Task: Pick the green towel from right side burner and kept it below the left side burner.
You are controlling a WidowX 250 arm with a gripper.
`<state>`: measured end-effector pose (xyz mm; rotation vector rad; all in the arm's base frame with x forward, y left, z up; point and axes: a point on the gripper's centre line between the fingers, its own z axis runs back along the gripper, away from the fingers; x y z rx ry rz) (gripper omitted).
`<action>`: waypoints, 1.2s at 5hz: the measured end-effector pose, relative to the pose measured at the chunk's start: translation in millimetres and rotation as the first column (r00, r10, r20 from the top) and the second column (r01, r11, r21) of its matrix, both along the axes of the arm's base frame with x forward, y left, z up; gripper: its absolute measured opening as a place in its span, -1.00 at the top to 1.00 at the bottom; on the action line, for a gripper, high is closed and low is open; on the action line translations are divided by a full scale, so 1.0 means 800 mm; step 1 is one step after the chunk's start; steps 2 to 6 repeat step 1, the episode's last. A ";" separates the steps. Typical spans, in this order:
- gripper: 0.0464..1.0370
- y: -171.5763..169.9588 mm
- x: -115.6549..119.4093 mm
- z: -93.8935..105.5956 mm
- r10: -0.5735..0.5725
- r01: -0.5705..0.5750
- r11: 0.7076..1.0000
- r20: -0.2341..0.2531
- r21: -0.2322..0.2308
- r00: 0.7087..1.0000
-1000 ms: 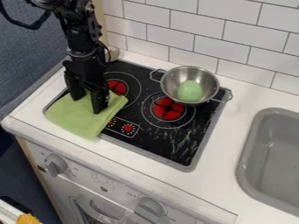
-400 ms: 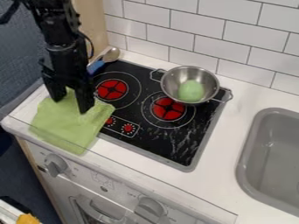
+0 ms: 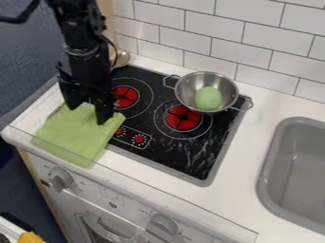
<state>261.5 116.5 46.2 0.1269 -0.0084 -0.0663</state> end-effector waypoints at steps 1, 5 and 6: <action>-0.93 -0.006 0.004 0.000 -0.005 0.005 1.000 -0.002 0.020 1.000; -0.93 -0.006 0.004 0.000 -0.005 0.005 1.000 -0.002 0.020 1.000; -0.93 -0.006 0.004 0.000 -0.005 0.005 1.000 -0.002 0.020 1.000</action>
